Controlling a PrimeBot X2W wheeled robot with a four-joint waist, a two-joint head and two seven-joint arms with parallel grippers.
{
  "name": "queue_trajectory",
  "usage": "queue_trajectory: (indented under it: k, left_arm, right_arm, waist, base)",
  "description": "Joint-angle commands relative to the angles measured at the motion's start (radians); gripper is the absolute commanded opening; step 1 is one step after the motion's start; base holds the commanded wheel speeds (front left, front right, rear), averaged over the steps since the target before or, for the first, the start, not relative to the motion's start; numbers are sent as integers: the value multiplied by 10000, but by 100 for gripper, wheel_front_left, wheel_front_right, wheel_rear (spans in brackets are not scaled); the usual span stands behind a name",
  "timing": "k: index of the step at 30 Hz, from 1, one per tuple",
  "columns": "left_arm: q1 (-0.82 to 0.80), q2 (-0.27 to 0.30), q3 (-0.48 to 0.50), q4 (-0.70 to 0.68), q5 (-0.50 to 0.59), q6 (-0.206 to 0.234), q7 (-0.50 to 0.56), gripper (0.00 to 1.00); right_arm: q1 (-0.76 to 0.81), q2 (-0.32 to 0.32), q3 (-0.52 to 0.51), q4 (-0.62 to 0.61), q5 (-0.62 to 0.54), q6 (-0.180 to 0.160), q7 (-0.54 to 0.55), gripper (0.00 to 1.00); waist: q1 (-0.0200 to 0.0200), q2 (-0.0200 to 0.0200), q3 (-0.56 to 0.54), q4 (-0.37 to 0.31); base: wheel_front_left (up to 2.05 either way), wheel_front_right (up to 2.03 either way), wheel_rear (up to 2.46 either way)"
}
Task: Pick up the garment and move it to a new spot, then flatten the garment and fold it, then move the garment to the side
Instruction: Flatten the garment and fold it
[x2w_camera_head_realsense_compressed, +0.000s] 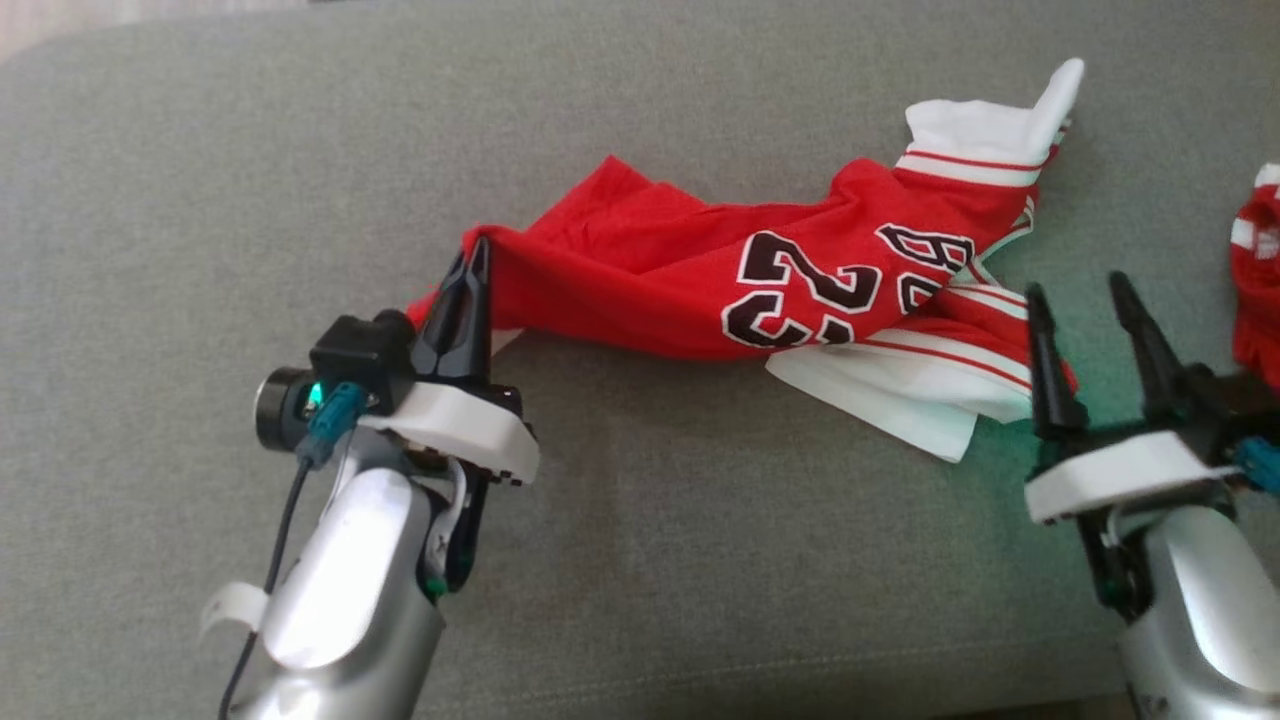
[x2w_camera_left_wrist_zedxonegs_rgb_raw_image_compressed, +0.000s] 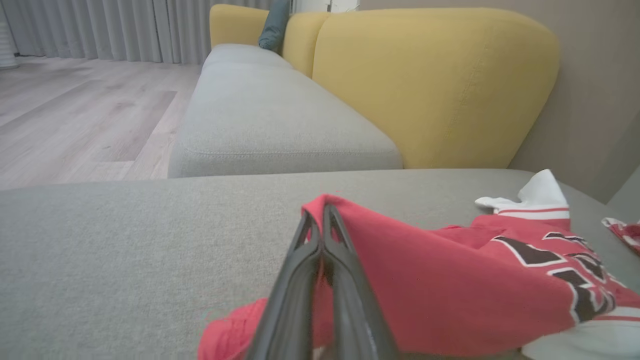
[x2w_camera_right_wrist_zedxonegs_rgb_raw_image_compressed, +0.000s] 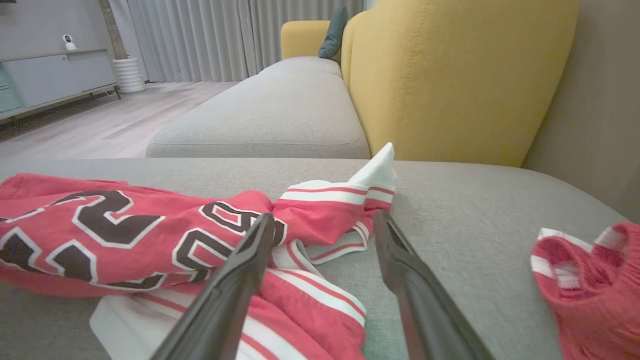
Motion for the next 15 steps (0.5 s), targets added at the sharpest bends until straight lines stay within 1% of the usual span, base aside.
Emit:
queue_trajectory:
  k: [1,5,9,12,15]
  left_arm:
    - [-439,151,397,-183,105,-3,-57,0]
    - [-1237,317,817,573,284,69,-57,0]
    - [-2025,528,1311,1845,319,241,-57,0]
    - [-2509,614,1735,2771,223,426,-57,0]
    - [-2833,671,2021,3380,223,497,-57,0]
  right_arm:
    - [-315,-35,250,-379,28,65,-38,100]
    - [-651,115,514,-552,142,65,-38,100]
    - [-918,306,748,-728,241,65,-38,100]
    - [-1019,450,868,-808,300,65,-38,100]
    - [-1078,603,909,-880,330,65,-38,100]
  waist:
    - [0,0,168,-114]
    - [0,0,552,-412]
    - [0,0,939,-742]
    - [0,0,1177,-890]
    - [0,0,1349,-942]
  base:
    - [0,0,0]
    - [0,0,0]
    - [0,0,0]
    - [0,0,0]
    - [0,0,0]
